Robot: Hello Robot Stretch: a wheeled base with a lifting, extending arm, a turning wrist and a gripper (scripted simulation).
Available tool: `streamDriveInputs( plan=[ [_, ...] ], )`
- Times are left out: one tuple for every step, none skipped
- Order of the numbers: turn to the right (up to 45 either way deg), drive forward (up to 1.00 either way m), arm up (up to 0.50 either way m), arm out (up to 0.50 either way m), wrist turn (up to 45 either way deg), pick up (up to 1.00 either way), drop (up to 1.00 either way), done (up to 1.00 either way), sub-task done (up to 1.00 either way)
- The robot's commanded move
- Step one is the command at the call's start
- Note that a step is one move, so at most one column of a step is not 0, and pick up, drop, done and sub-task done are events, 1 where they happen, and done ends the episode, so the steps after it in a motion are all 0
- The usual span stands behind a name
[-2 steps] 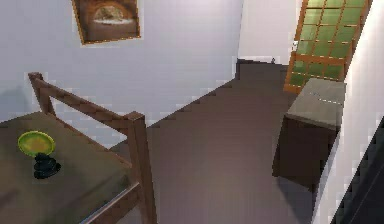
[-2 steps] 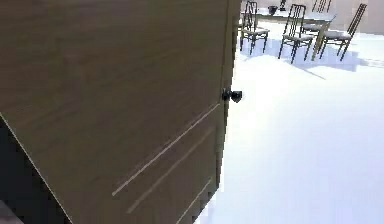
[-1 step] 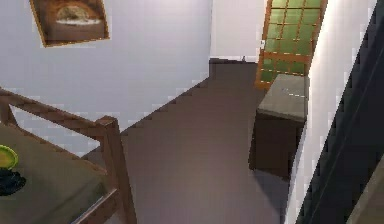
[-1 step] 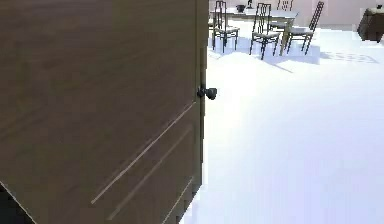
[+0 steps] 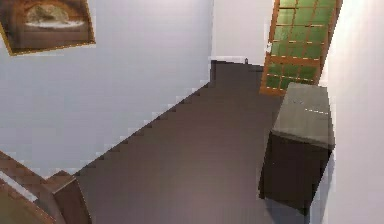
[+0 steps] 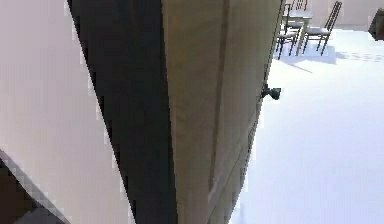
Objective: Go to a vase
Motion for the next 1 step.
streamDriveInputs(
  plan=[
    [12.0, 0.0, 0.0, 0.0, 0.0, 0.0, 0.0, 0.0, 0.0]
  ],
)
